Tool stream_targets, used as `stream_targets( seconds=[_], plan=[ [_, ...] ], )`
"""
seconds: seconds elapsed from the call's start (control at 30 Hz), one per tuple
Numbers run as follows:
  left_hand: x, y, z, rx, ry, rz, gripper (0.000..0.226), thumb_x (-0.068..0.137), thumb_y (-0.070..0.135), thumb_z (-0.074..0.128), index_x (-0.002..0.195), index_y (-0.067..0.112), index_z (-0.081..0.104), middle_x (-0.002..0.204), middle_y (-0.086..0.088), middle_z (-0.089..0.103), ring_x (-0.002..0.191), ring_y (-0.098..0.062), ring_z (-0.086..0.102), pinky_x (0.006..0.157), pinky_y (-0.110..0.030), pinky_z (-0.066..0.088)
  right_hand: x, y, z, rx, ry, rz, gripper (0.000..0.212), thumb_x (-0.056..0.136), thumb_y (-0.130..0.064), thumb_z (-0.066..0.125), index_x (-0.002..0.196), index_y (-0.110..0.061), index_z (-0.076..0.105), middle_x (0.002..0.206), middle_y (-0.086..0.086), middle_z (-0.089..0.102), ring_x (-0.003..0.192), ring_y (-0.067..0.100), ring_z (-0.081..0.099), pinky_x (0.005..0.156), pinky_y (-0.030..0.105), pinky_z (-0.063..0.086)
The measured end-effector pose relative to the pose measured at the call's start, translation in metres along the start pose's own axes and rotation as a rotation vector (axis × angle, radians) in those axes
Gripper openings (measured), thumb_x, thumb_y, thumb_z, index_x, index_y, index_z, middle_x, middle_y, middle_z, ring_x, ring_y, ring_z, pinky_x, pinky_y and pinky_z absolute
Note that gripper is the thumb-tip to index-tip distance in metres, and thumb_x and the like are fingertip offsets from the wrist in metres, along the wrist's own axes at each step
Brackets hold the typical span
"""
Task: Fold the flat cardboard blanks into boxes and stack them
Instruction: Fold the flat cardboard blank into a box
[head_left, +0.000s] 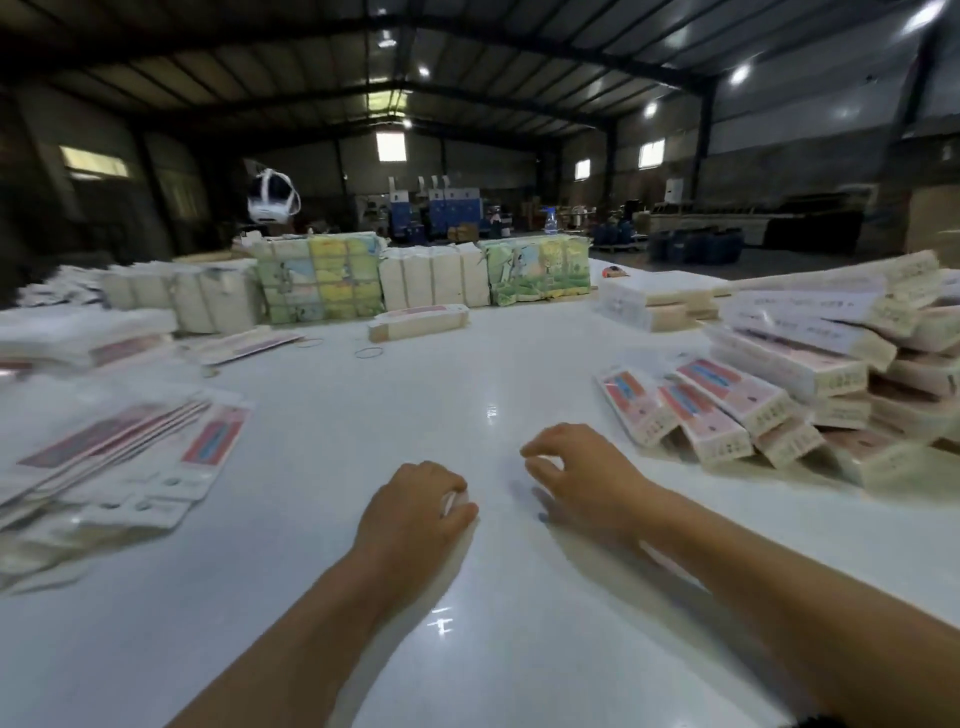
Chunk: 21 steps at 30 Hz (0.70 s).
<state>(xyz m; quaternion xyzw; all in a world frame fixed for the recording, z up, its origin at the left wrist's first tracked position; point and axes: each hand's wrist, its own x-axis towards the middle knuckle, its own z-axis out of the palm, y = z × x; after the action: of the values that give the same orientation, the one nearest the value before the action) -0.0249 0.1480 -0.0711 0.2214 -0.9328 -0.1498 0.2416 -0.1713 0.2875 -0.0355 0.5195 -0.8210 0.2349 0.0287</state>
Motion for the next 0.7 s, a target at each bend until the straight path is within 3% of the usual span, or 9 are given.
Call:
stream_targets(
  seconds=[0.1, 0.27, 0.37, 0.53, 0.63, 0.7],
  plan=[
    [0.000, 0.000, 0.000, 0.028, -0.023, -0.009, 0.029, 0.089, 0.037, 0.053, 0.114, 0.026, 0.062, 0.122, 0.010, 0.056, 0.116, -0.010, 0.043, 0.096, -0.027, 0.035, 0.000, 0.008, 0.027, -0.086, -0.026, -0.009, 0.029, 0.094, -0.027, 0.045, 0.108, -0.018, 0.069, 0.118, -0.004, 0.060, 0.112, 0.019, 0.053, 0.095, 0.031, 0.042],
    [0.013, -0.006, -0.023, -0.043, -0.161, -0.123, 0.035, 0.089, 0.039, 0.053, 0.121, 0.026, 0.060, 0.127, 0.007, 0.054, 0.119, -0.013, 0.047, 0.096, -0.032, 0.039, -0.003, 0.011, 0.033, -0.099, 0.018, -0.047, 0.028, 0.096, -0.028, 0.048, 0.118, -0.025, 0.065, 0.126, -0.009, 0.057, 0.115, 0.012, 0.049, 0.090, 0.021, 0.035],
    [0.036, -0.046, -0.073, 0.077, -0.133, -0.234, 0.040, 0.090, 0.041, 0.053, 0.126, 0.025, 0.055, 0.134, 0.005, 0.050, 0.120, -0.017, 0.047, 0.097, -0.032, 0.040, -0.001, 0.012, 0.035, -0.086, 0.043, -0.046, 0.026, 0.094, -0.024, 0.052, 0.116, -0.023, 0.066, 0.122, -0.007, 0.058, 0.114, 0.013, 0.049, 0.084, 0.021, 0.031],
    [0.036, -0.161, -0.163, 0.505, 0.063, -0.645, 0.042, 0.090, 0.041, 0.050, 0.123, 0.015, 0.052, 0.126, -0.009, 0.049, 0.115, -0.028, 0.045, 0.093, -0.041, 0.044, -0.001, 0.009, 0.036, -0.063, 0.017, 0.009, 0.024, 0.090, -0.018, 0.059, 0.111, -0.018, 0.071, 0.119, -0.002, 0.062, 0.114, 0.020, 0.052, 0.096, 0.032, 0.038],
    [0.012, -0.214, -0.184, 0.608, 0.042, -0.898, 0.058, 0.086, 0.053, 0.050, 0.129, 0.014, 0.046, 0.132, -0.010, 0.038, 0.124, -0.030, 0.032, 0.097, -0.045, 0.033, 0.002, 0.009, 0.039, -0.046, 0.016, 0.042, 0.021, 0.084, -0.013, 0.065, 0.103, -0.015, 0.074, 0.110, 0.002, 0.064, 0.108, 0.027, 0.057, 0.095, 0.043, 0.043],
    [0.003, -0.230, -0.184, 0.642, -0.024, -0.950, 0.060, 0.085, 0.057, 0.045, 0.128, 0.016, 0.047, 0.132, -0.009, 0.040, 0.124, -0.030, 0.032, 0.098, -0.045, 0.030, 0.004, 0.011, 0.041, -0.048, 0.032, 0.029, 0.019, 0.081, -0.010, 0.068, 0.099, -0.015, 0.075, 0.100, -0.003, 0.061, 0.102, 0.030, 0.058, 0.090, 0.046, 0.045]
  ],
)
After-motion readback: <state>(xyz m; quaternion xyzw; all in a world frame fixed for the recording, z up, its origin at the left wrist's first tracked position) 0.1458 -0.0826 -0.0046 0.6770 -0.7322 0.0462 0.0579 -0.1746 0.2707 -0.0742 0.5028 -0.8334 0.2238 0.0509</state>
